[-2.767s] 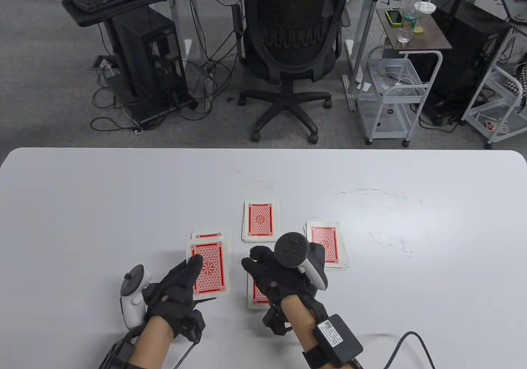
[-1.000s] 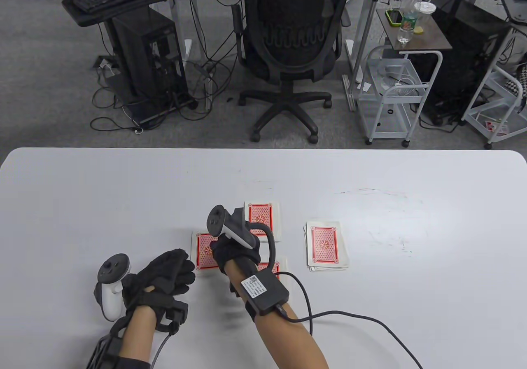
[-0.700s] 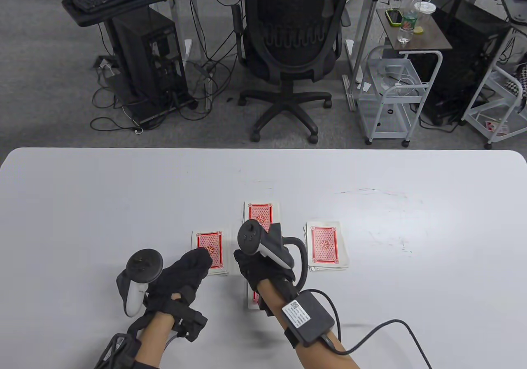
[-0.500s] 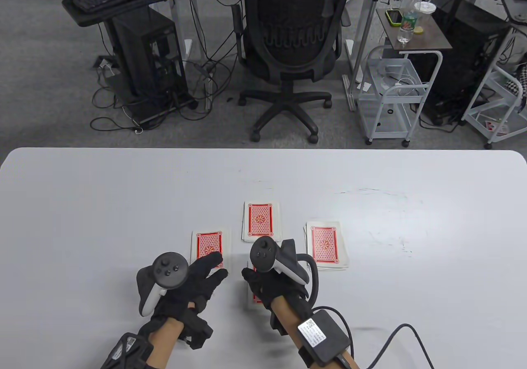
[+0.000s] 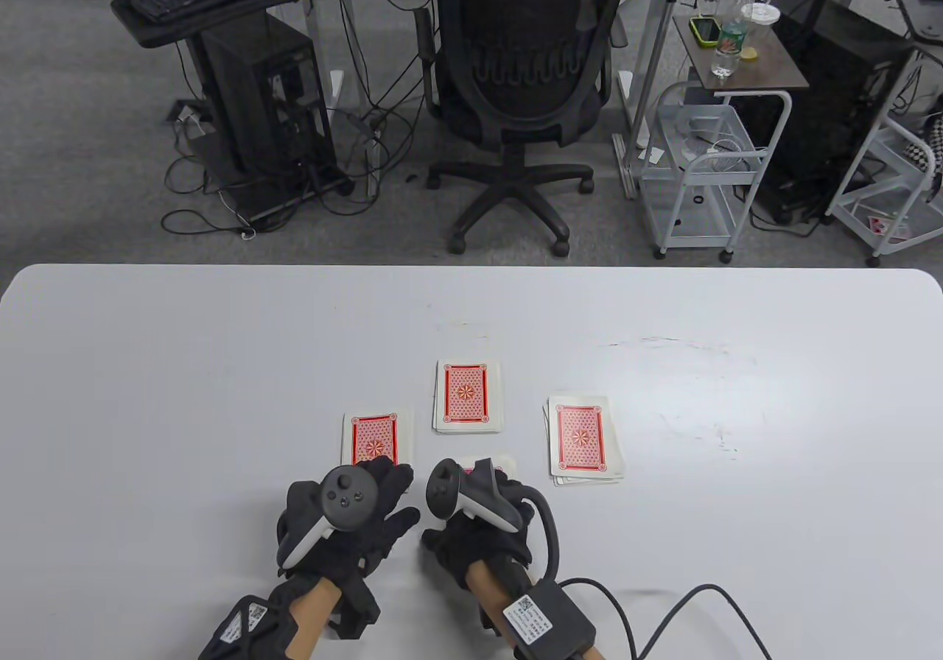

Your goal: Four-player card dealing with fan arrangement

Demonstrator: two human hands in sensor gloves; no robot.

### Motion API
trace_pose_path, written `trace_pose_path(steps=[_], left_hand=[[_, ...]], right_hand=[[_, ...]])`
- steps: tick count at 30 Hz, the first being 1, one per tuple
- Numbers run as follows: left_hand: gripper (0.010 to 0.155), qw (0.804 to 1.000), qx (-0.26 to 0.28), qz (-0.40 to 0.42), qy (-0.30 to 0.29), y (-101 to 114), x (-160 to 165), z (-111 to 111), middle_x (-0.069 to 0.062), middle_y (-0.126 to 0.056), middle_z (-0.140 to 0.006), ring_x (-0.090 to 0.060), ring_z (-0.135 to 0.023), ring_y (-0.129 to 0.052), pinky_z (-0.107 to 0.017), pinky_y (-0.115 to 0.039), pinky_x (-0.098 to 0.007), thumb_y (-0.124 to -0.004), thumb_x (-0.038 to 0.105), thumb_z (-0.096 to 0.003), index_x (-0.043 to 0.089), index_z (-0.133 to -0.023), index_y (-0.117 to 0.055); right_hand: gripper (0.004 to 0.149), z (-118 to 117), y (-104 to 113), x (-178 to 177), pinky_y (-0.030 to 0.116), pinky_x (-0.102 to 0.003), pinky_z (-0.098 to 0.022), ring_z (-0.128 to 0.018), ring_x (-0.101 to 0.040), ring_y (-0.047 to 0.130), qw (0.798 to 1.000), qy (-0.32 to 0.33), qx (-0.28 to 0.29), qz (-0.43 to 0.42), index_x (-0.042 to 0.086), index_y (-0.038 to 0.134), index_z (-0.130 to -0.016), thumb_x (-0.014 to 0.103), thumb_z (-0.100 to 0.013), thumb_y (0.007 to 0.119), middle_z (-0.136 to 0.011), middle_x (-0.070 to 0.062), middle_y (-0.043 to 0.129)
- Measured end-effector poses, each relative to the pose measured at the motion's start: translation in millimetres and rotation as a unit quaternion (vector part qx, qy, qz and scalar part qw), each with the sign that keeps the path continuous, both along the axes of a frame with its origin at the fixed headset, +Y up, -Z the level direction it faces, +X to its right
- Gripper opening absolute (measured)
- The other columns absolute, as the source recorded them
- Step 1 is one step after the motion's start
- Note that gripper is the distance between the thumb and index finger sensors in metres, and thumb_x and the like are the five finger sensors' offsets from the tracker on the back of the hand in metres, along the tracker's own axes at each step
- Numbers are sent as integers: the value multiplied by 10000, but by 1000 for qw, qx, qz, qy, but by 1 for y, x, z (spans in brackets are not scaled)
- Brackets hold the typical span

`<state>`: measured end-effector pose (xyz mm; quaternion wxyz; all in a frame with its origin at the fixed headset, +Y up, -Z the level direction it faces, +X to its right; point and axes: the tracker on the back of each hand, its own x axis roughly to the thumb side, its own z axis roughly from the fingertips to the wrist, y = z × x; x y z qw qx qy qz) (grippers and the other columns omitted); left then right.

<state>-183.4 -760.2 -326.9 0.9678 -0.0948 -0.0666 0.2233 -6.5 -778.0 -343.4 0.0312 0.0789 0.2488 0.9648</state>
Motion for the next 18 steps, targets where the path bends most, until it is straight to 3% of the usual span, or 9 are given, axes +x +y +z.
trace_pose_path(steps=[7,18], left_hand=[[649,1000,11,3,5,1,-2,0,56,-469,-1185,-335,-1122,-458,-807,-459,-492,-770,527,-486,400,-1067,-511],[633,1000,6,11,8,1,-3,-1,56,-493,-1178,-336,-1115,-490,-802,-482,-493,-769,524,-487,396,-1059,-532]], right_hand=[[904,-2,1,-2,455,-762,-547,-866,-728,253,999,-26,-12,-33,-139,139,-1047,429,-624,701,-966,-443,131],[852,1,-7,-18,506,-802,-478,-831,-771,292,999,-9,25,37,-146,104,-1025,281,-556,673,-938,-468,148]])
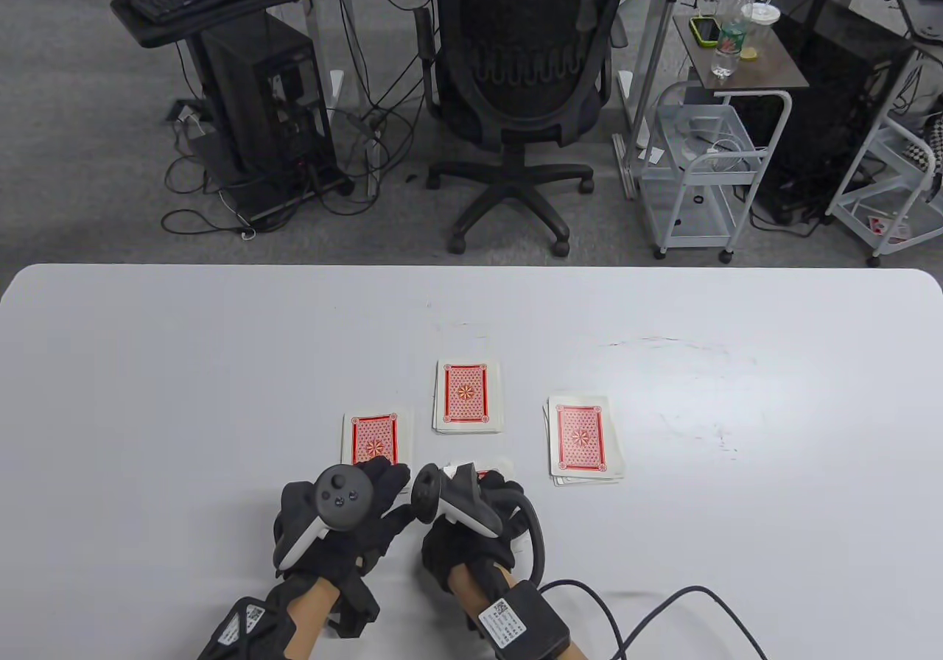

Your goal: Four-player card dealing with fan arrangement

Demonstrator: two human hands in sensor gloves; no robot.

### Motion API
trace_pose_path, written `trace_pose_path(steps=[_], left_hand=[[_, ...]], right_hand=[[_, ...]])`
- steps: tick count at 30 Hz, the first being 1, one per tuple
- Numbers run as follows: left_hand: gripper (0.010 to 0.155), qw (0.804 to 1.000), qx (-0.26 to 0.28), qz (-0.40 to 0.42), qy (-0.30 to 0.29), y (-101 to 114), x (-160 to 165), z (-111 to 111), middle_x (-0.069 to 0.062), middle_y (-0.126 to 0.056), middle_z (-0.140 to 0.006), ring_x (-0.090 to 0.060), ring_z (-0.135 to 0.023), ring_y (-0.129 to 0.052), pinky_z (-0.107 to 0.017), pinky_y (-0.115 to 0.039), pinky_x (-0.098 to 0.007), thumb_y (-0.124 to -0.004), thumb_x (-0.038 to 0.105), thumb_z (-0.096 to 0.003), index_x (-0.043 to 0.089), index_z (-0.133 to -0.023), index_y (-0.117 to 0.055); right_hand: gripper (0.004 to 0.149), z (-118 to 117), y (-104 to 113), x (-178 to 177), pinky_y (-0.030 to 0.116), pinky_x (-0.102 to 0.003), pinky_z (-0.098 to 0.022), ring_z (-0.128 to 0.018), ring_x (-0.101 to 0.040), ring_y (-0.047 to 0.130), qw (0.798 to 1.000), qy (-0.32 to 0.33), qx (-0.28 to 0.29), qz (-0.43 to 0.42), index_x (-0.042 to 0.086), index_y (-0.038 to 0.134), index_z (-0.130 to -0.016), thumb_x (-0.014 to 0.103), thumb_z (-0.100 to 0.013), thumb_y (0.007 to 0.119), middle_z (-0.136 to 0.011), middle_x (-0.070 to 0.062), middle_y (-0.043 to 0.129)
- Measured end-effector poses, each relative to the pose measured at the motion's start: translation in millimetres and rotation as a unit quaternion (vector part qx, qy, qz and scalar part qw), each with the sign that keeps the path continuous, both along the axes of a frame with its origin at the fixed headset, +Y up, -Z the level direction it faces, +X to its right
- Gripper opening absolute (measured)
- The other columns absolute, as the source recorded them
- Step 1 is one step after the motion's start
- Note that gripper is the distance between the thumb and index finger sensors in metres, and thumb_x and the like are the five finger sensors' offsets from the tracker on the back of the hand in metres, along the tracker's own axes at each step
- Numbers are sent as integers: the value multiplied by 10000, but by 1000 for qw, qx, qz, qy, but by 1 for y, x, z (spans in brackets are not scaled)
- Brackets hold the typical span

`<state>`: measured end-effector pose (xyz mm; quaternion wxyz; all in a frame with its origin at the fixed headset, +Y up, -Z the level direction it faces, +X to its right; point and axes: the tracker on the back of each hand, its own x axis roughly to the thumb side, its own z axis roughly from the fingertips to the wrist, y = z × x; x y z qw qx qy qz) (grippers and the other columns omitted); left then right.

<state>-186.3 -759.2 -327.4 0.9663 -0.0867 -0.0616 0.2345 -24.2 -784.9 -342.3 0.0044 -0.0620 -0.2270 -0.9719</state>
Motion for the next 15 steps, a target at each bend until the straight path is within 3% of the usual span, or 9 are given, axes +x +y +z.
trace_pose_path(steps=[9,15], left_hand=[[626,1000,-3,1,3,0,-1,0,54,-505,-1175,-340,-1110,-506,-798,-494,-495,-770,521,-487,391,-1056,-545],[622,1000,-8,17,8,-1,-4,0,49,-531,-1167,-343,-1100,-538,-791,-517,-495,-769,522,-486,383,-1054,-556]], right_hand=[[764,-2,5,5,634,-728,-500,-857,-702,463,998,-5,53,17,-94,204,-1058,209,-573,712,-979,-416,293],[740,-5,13,16,653,-712,-519,-876,-673,495,999,3,38,-16,-44,267,-1078,133,-549,753,-1002,-382,332]])
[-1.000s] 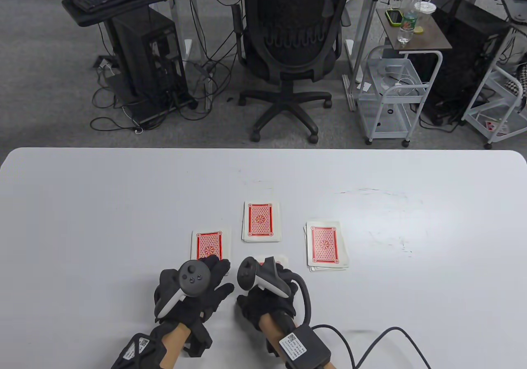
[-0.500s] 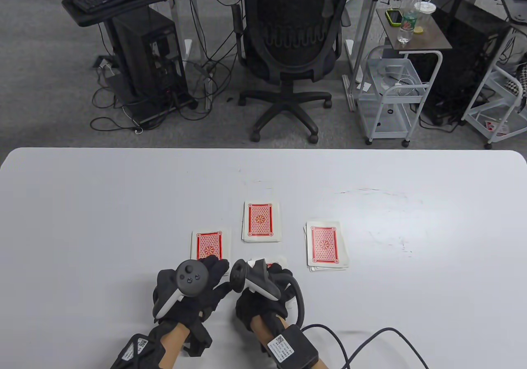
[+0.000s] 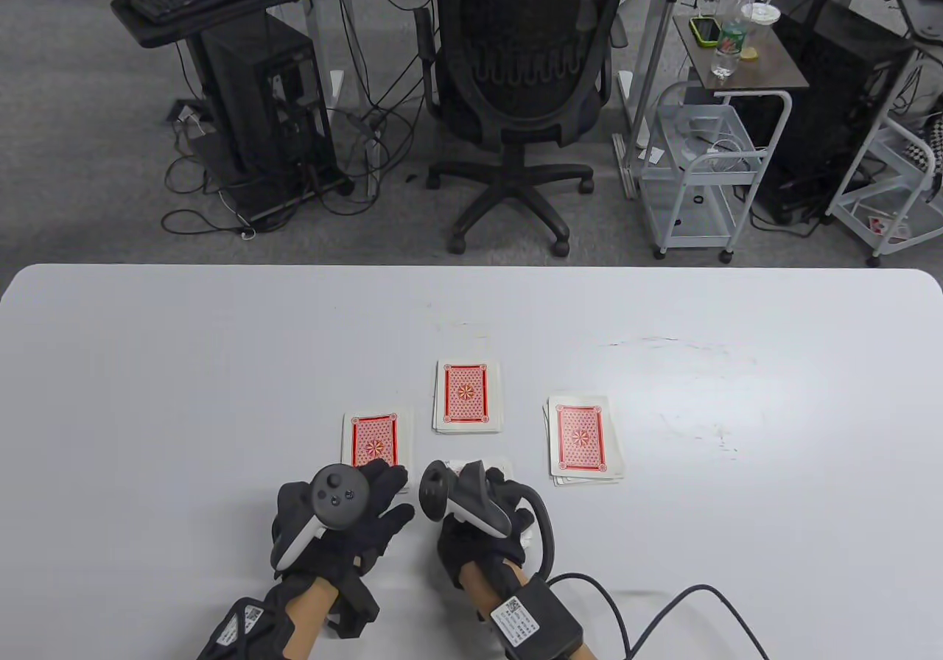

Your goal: Four-player card dealing with fan arrangement

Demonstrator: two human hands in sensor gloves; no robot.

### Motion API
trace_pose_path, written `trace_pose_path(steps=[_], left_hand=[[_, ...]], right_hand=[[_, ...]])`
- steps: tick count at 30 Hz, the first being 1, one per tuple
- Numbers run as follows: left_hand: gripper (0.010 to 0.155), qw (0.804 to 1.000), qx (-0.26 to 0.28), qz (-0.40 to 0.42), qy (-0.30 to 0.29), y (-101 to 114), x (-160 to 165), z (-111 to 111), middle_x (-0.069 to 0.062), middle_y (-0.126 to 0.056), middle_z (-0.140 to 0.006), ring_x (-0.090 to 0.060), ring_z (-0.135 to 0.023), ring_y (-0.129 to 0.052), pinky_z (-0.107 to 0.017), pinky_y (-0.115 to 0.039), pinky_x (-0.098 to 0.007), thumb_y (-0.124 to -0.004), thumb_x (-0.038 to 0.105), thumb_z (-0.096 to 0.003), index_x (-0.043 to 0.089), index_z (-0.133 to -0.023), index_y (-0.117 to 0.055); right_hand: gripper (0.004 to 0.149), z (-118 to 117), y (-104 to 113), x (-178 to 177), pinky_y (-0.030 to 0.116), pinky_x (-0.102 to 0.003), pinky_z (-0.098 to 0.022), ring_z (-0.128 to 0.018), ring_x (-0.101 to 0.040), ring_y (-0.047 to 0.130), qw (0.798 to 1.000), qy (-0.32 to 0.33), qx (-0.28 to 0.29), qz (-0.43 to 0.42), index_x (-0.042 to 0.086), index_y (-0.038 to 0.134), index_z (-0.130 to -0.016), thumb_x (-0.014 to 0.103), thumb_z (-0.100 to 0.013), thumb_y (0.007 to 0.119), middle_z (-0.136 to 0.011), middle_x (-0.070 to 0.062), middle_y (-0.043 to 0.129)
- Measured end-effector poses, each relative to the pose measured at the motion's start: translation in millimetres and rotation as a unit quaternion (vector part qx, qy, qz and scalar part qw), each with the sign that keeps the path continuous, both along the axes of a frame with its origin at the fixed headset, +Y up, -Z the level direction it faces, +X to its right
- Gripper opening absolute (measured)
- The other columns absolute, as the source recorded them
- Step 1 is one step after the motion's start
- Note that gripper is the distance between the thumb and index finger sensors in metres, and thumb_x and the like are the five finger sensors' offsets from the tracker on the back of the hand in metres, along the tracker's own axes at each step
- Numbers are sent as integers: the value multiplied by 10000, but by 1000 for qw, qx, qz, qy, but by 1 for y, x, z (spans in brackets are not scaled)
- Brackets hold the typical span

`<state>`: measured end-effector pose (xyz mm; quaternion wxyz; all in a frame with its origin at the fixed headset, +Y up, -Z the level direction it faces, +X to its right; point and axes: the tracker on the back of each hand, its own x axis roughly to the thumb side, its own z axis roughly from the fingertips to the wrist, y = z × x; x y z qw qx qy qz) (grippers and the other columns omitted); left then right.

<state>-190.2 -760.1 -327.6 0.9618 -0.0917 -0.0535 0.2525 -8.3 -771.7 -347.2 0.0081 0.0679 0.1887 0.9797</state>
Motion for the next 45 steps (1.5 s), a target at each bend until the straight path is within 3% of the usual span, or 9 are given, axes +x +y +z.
trace_pose_path(steps=[9,15,19,23,26,29,36,40,45], left_hand=[[616,995,-15,96,12,2,-10,-3,29,-582,-1149,-358,-1069,-609,-765,-569,-502,-757,530,-490,360,-1052,-571],[647,964,-31,261,24,3,-20,-2,-1,-586,-1143,-377,-1046,-634,-738,-595,-509,-741,544,-494,333,-1069,-532],[747,899,-63,434,13,-3,-20,0,-62,-511,-1163,-408,-1043,-618,-728,-595,-524,-719,589,-488,295,-1105,-417],[860,794,-116,596,-31,-13,-9,2,-112,-369,-1186,-436,-1062,-571,-741,-571,-539,-677,638,-484,262,-1125,-245],[912,747,-150,646,-58,-20,1,3,-151,-330,-1183,-440,-1061,-594,-741,-591,-538,-632,667,-478,229,-1122,-156],[931,722,-171,666,-69,-24,6,5,-172,-366,-1175,-444,-1049,-636,-732,-621,-539,-573,687,-474,189,-1118,-121],[781,722,-179,667,-31,-33,5,6,-158,-517,-1131,-422,-979,-771,-695,-719,-514,-514,584,-535,155,-1117,-217],[661,752,-173,636,10,-33,-1,5,-130,-620,-1091,-405,-916,-857,-649,-784,-498,-534,502,-576,165,-1109,-335],[593,796,-152,585,26,-25,-3,0,-99,-680,-1064,-393,-871,-906,-611,-820,-490,-585,464,-590,186,-1089,-424]], right_hand=[[702,1,24,21,592,-696,-599,-939,-643,545,995,48,28,-77,-3,307,-1089,14,-511,705,-1033,-347,382],[696,11,59,13,560,-678,-620,-958,-620,528,976,113,146,-113,9,318,-1087,12,-507,703,-1039,-330,384],[693,27,79,-5,539,-672,-628,-966,-612,511,942,172,251,-140,15,323,-1085,19,-505,702,-1042,-321,382],[691,43,83,-28,534,-667,-633,-969,-605,509,921,215,295,-135,16,321,-1083,24,-504,699,-1043,-314,383],[689,50,80,-40,537,-665,-633,-968,-604,515,913,237,303,-137,15,324,-1081,25,-503,699,-1042,-314,386],[693,51,75,-41,536,-666,-634,-967,-607,512,917,238,281,-156,0,310,-1078,30,-504,696,-1039,-321,380],[795,38,66,-24,391,-693,-645,-983,-638,330,913,253,175,-269,-26,185,-1074,160,-542,746,-1043,-345,252],[904,29,61,-12,272,-690,-640,-981,-625,181,895,267,91,-345,-15,114,-1077,339,-572,776,-1052,-337,163],[847,17,57,13,287,-678,-638,-987,-600,208,842,203,46,-497,4,172,-1094,377,-591,743,-1065,-320,209]])
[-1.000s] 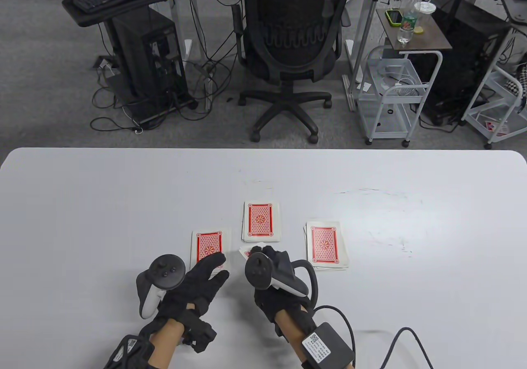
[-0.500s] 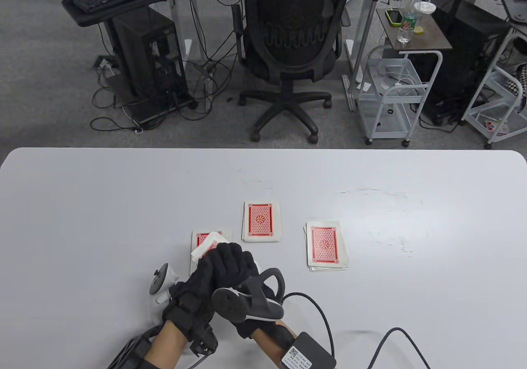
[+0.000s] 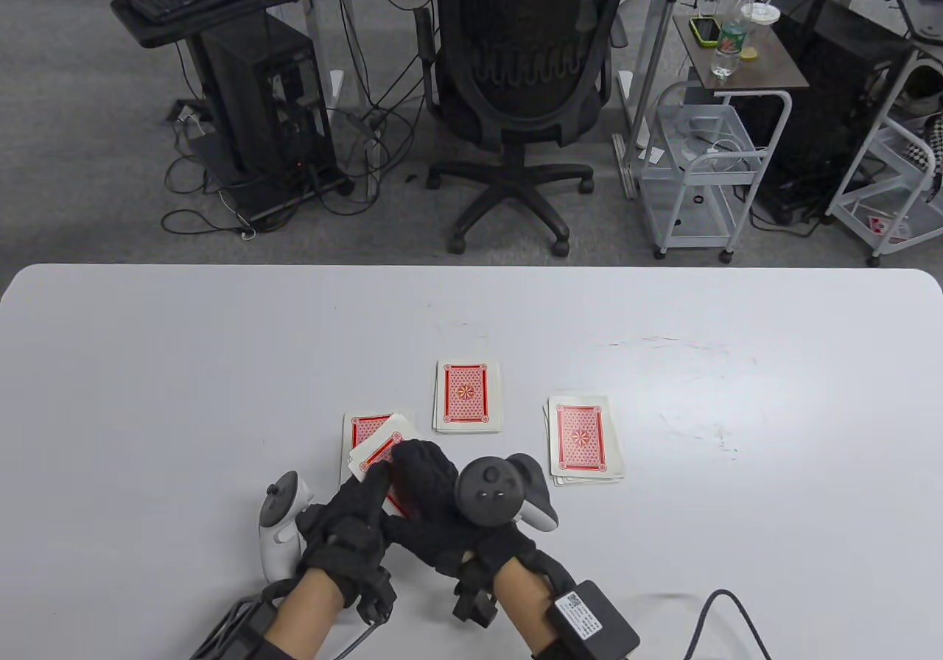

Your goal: Four-player card dealing with fan arrangement

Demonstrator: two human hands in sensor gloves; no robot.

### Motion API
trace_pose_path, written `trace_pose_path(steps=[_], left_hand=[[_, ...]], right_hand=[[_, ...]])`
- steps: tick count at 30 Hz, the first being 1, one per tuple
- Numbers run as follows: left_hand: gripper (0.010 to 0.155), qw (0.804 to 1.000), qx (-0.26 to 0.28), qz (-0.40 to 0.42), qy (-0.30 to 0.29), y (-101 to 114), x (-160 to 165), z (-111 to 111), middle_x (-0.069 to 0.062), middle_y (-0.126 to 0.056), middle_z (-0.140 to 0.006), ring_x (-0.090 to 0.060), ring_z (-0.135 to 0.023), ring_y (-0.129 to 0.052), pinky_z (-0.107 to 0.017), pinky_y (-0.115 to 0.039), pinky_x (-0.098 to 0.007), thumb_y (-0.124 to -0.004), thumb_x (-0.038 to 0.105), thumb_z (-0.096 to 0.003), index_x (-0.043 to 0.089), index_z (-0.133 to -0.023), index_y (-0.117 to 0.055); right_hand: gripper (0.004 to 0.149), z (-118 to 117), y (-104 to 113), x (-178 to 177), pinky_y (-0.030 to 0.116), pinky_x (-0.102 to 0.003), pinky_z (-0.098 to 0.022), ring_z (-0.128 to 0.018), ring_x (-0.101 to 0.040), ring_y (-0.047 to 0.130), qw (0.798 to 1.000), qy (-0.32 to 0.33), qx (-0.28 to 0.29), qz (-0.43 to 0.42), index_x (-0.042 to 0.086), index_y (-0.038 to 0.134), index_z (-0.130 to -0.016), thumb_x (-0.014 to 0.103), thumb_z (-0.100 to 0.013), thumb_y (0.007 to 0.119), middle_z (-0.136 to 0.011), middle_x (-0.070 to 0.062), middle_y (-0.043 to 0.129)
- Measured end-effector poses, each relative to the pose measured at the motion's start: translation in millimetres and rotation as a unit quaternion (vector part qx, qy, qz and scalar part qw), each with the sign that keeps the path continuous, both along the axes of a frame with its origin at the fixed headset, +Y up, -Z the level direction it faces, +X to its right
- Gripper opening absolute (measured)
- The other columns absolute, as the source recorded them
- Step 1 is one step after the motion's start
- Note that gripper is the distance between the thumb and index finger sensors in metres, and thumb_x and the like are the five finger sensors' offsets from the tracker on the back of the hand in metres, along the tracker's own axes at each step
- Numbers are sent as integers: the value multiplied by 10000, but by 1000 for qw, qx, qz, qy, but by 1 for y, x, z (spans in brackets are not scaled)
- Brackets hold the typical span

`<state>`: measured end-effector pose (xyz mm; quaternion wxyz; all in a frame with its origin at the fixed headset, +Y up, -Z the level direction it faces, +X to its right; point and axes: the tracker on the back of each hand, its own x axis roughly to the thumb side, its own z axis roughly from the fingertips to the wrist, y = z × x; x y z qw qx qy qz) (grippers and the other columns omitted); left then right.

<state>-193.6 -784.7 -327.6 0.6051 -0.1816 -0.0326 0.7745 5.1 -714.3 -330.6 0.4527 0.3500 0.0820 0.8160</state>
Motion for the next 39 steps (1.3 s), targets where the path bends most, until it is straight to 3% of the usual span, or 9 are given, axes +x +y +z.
trace_pose_path(steps=[5,10,15,22,25,28,34,37,39], left_hand=[[553,989,56,-131,33,24,6,-5,-76,-724,-1039,-406,-829,-933,-560,-844,-508,-624,440,-581,201,-1064,-498],[522,963,94,-245,65,52,23,-6,-28,-704,-1037,-391,-817,-932,-546,-849,-503,-627,441,-583,231,-1045,-504],[561,948,122,-287,65,62,47,-3,-44,-519,-1079,-415,-893,-798,-604,-772,-528,-576,440,-590,215,-1050,-344],[854,975,145,-164,-45,55,61,-1,-136,-154,-1102,-533,-982,-373,-688,-586,-601,-570,585,-511,168,-1049,-54],[849,973,161,-152,-62,53,61,0,-150,-179,-1124,-537,-976,-367,-687,-578,-611,-554,597,-503,163,-1086,-116],[807,972,171,-152,-46,57,55,0,-106,-273,-1133,-498,-968,-375,-710,-520,-610,-606,586,-518,192,-1102,-212],[919,965,163,-206,17,55,38,-2,-91,-137,-1101,-465,-947,-299,-729,-387,-629,-701,562,-529,229,-1053,-23],[916,983,139,-113,-25,42,37,-9,-70,-167,-1118,-438,-979,-377,-754,-459,-604,-705,537,-532,230,-1055,-20],[803,990,127,-32,-61,35,40,-11,-58,-211,-1124,-428,-987,-406,-758,-481,-594,-665,452,-561,236,-1065,-77]], right_hand=[[738,-8,-2,32,390,-678,-639,-992,-599,330,984,-55,-99,-140,24,276,-1110,341,-609,716,-1068,-311,304],[671,-12,-4,48,552,-669,-607,-921,-641,490,976,-59,-147,-147,-1,357,-1100,291,-608,706,-1024,-357,383],[729,-12,-3,48,496,-690,-620,-938,-651,399,980,-41,-142,-133,-7,261,-1098,192,-574,728,-1032,-357,286],[836,-13,-1,47,504,-696,-633,-968,-638,387,992,-34,-83,-91,8,182,-1084,166,-546,802,-1041,-342,212],[768,-14,-1,56,653,-646,-598,-941,-595,597,987,-120,-49,-95,13,294,-1089,163,-542,812,-1040,-326,379],[584,-16,-3,69,786,-566,-527,-848,-482,843,969,-183,-51,-160,64,509,-1055,121,-537,772,-982,-244,638],[544,-26,-14,78,804,-537,-512,-814,-433,899,948,-87,-136,-274,99,548,-1045,153,-552,768,-963,-193,691],[537,-28,-21,71,782,-552,-527,-829,-439,886,941,-25,-181,-286,132,544,-1064,171,-571,754,-977,-184,689],[567,-28,-25,68,756,-582,-537,-839,-438,876,946,-2,-193,-262,177,484,-1102,207,-592,730,-994,-176,676]])
